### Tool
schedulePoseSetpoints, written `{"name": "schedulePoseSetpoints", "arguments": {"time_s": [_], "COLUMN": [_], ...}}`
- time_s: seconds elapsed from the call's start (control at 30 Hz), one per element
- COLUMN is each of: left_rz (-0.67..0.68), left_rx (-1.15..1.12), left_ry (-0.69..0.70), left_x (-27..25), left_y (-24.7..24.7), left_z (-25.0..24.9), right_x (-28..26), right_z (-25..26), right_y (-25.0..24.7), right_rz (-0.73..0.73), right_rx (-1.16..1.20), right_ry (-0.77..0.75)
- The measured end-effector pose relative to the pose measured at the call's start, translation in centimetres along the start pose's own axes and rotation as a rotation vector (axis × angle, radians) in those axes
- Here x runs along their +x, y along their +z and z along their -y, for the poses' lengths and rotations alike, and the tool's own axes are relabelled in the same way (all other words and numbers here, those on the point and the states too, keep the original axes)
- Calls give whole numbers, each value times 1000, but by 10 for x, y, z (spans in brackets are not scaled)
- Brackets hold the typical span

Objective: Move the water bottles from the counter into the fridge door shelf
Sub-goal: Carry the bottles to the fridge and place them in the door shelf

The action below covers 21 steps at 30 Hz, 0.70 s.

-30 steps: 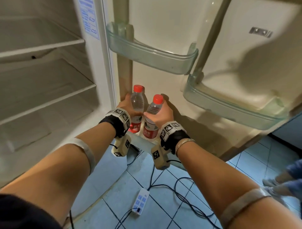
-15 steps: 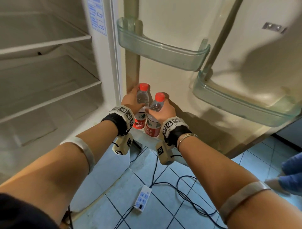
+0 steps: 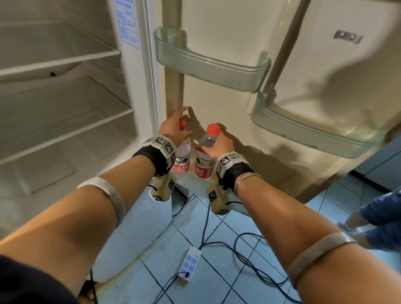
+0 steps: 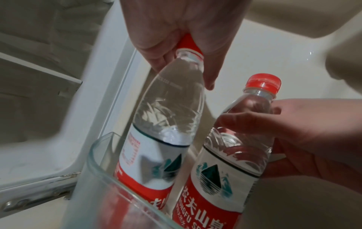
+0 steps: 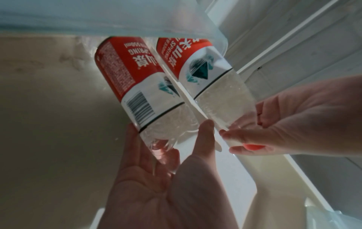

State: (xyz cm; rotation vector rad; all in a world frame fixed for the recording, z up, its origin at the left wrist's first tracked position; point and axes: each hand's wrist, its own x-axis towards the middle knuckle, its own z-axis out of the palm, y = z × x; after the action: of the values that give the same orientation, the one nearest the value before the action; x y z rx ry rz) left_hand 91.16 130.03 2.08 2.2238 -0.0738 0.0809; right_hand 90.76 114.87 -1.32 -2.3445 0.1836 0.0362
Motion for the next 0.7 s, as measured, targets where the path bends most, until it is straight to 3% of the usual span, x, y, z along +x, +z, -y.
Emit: {"name": "schedulePoseSetpoints", "arguments": {"time_s": [0.47, 0.7], "left_rz": [-38, -38], "left_rx": [60, 48], "left_ry": [19, -50], "left_x": [-5, -7], "left_y": [-11, -11], "left_z": [9, 4], "right_x": [-8, -14], "right_z": [4, 6], "right_y": [-2, -7], "right_rz": [10, 56], "right_rx": [13, 34], "right_ry": [7, 42]}}
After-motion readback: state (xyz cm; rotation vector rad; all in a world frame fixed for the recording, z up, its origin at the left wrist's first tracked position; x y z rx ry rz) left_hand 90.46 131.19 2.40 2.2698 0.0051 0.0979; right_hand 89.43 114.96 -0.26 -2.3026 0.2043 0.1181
